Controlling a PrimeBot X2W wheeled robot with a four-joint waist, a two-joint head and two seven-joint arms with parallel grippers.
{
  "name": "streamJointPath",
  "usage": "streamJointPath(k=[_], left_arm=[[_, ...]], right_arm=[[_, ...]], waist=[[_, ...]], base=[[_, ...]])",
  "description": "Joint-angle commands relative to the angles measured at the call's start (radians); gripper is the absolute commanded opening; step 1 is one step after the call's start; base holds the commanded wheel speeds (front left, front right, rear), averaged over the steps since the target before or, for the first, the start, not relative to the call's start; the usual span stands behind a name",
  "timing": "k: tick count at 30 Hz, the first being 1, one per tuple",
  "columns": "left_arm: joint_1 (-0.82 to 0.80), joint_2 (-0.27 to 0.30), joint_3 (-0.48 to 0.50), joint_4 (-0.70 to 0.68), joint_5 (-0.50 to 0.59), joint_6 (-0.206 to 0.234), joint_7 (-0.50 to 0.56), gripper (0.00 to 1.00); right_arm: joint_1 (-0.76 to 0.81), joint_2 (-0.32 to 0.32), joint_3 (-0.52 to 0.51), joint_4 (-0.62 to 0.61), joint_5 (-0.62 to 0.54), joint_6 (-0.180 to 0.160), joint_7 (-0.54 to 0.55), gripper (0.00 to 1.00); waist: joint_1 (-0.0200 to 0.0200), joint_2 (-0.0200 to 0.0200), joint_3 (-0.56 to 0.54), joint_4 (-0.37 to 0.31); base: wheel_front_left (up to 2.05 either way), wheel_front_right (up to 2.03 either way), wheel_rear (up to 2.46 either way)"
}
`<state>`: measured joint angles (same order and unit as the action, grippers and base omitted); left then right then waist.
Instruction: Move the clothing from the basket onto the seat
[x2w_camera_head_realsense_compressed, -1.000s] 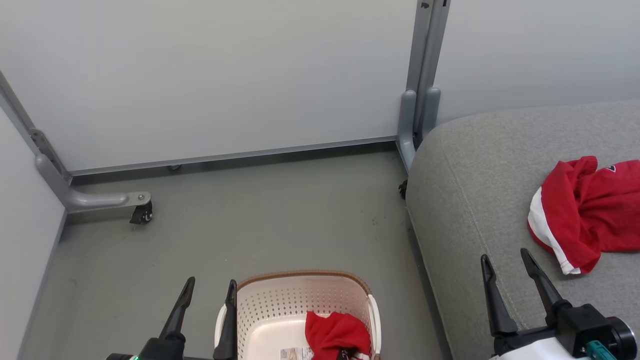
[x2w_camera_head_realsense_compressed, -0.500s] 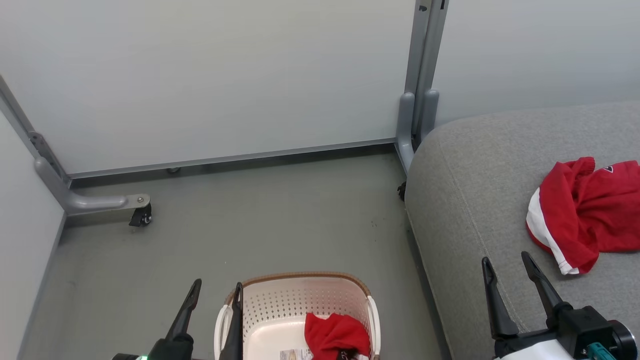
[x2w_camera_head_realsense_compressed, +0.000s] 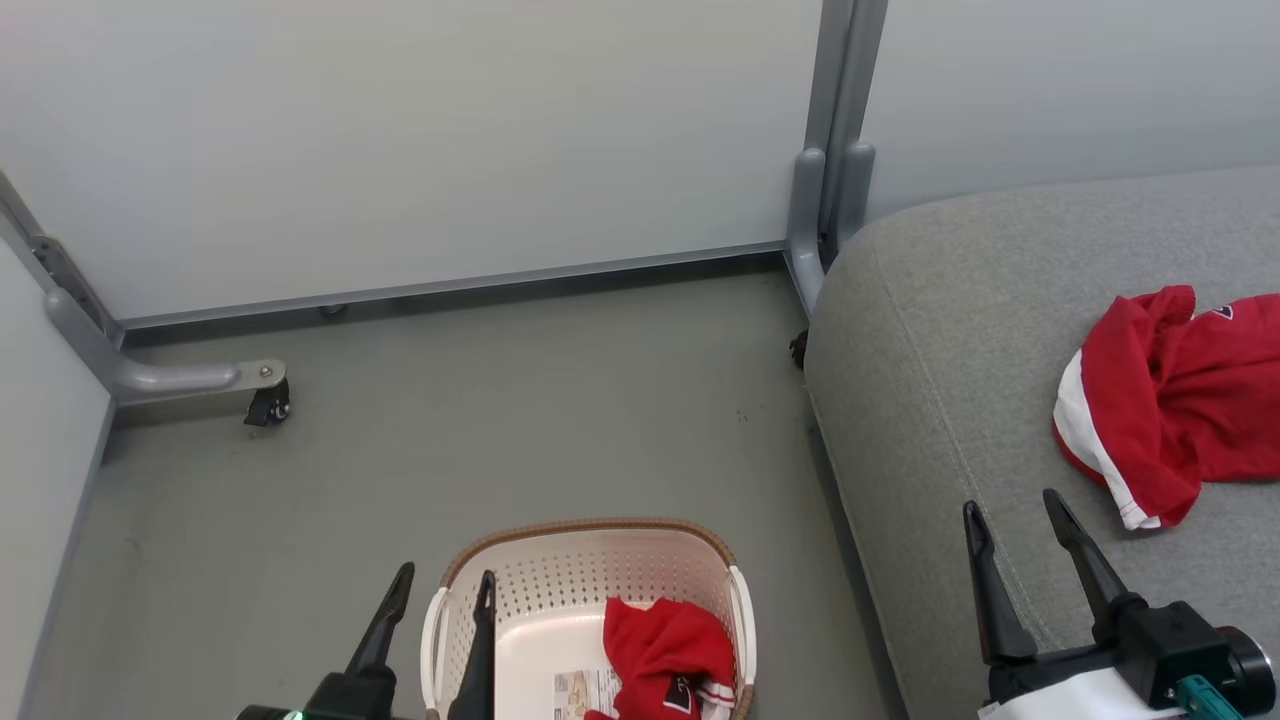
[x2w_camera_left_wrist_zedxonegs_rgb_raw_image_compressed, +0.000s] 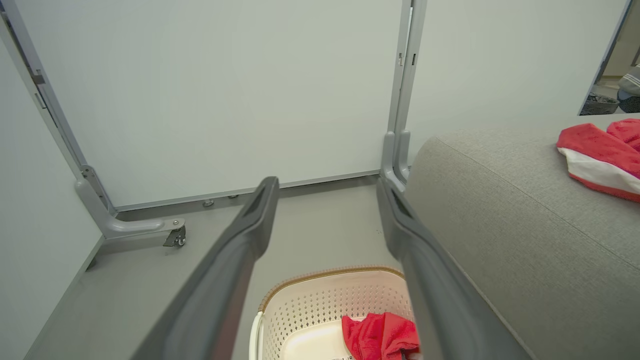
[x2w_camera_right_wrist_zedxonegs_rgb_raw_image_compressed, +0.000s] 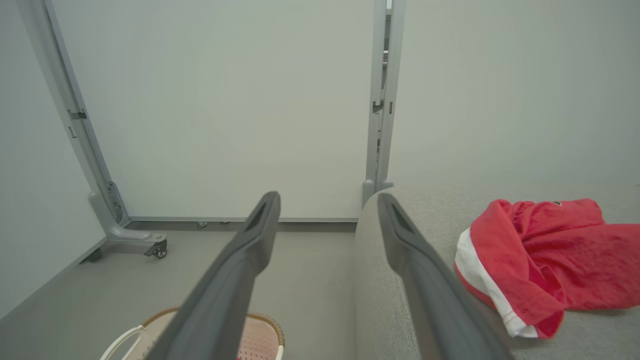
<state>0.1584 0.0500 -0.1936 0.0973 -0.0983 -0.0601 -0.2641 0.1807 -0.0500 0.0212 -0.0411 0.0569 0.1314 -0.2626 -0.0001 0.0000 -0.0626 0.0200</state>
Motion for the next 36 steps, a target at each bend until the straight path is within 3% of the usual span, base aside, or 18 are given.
streamJointPath(k=[1,5,10,17,25,30,36], left_arm=[[-0.03,0.001,-0.01,0.014,-0.005,-0.019,0.0,1.0],[-0.088,0.001,-0.036,0.069,-0.013,-0.053,0.0,1.0],[-0.249,0.019,-0.107,0.175,-0.051,-0.071,0.0,1.0],[-0.524,0.103,-0.363,0.435,-0.126,-0.072,0.0,1.0],[-0.777,0.123,-0.634,0.743,-0.263,-0.072,-0.001,1.0],[-0.904,0.153,-0.804,0.86,-0.375,-0.072,0.01,1.0],[-0.987,0.179,-0.955,0.93,-0.486,-0.072,0.095,1.0]], right_arm=[[-0.015,-0.001,-0.005,-0.009,0.001,-0.001,-0.003,1.0],[-0.045,-0.001,-0.018,-0.021,0.003,-0.001,-0.003,1.0],[-0.154,-0.001,-0.04,-0.049,0.0,-0.001,-0.003,1.0],[-0.32,-0.001,-0.058,-0.074,0.021,-0.001,-0.003,1.0],[-0.411,-0.001,-0.053,-0.128,0.031,-0.001,-0.003,1.0],[-0.441,-0.001,-0.043,-0.149,0.048,-0.001,-0.003,1.0],[-0.471,0.0,-0.034,-0.171,0.116,-0.001,-0.003,1.0]], waist=[[0.0001,0.0,0.031,-0.01],[0.0001,0.0,0.097,-0.022],[0.0001,0.0,0.269,-0.047],[0.0001,0.0,0.473,-0.113],[0.0001,0.0,0.657,-0.187],[0.0001,0.0,0.744,-0.227],[0.0001,0.0,0.817,-0.275]], base=[[0.0,0.0,0.0],[0.0,0.0,0.0],[0.0,0.0,0.0],[0.0,0.0,0.0],[0.0,0.0,0.0],[0.0,0.0,0.0],[0.0,0.0,0.0]])
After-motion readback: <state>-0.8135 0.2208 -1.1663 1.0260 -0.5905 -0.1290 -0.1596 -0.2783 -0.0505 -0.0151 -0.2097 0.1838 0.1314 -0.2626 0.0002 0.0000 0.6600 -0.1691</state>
